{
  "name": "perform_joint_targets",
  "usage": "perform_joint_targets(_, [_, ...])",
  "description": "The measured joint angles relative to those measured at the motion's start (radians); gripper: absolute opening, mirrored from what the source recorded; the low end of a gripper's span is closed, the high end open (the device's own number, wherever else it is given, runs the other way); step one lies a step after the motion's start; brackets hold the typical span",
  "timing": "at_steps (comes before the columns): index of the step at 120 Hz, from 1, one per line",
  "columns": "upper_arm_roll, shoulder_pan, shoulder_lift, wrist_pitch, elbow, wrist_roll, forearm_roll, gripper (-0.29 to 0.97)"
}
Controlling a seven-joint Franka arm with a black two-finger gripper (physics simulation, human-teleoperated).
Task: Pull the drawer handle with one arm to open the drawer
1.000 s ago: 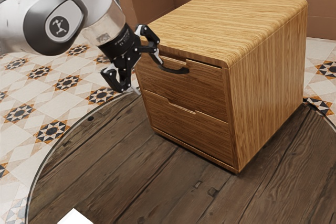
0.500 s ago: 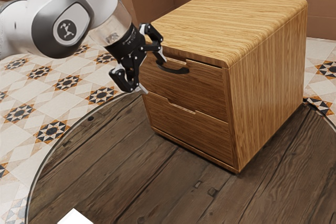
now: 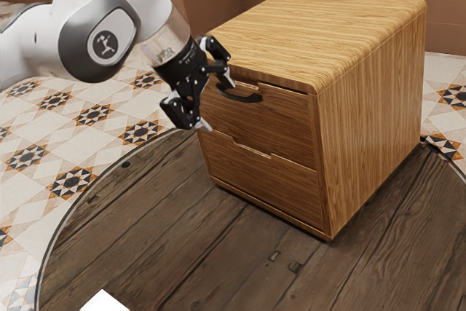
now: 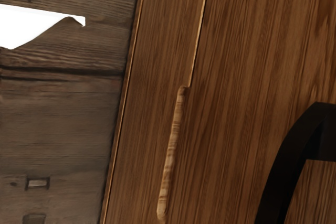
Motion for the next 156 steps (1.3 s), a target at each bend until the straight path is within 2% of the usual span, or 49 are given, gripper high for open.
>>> perform_joint_targets(62, [0.0, -0.01, 0.007, 0.011, -0.02, -0.026, 0.001, 0.68])
perform_joint_targets(80, [0.0, -0.011, 0.0, 0.01, -0.027, -0.035, 0.002, 0.63])
perform_joint_targets(127, [0.004, -0.007, -0.051, 0.0, -0.065, -0.051, 0.005, 0.37])
perform_joint_targets(156, [0.007, -0.001, -0.1, -0.005, -0.118, -0.062, 0.006, 0.05])
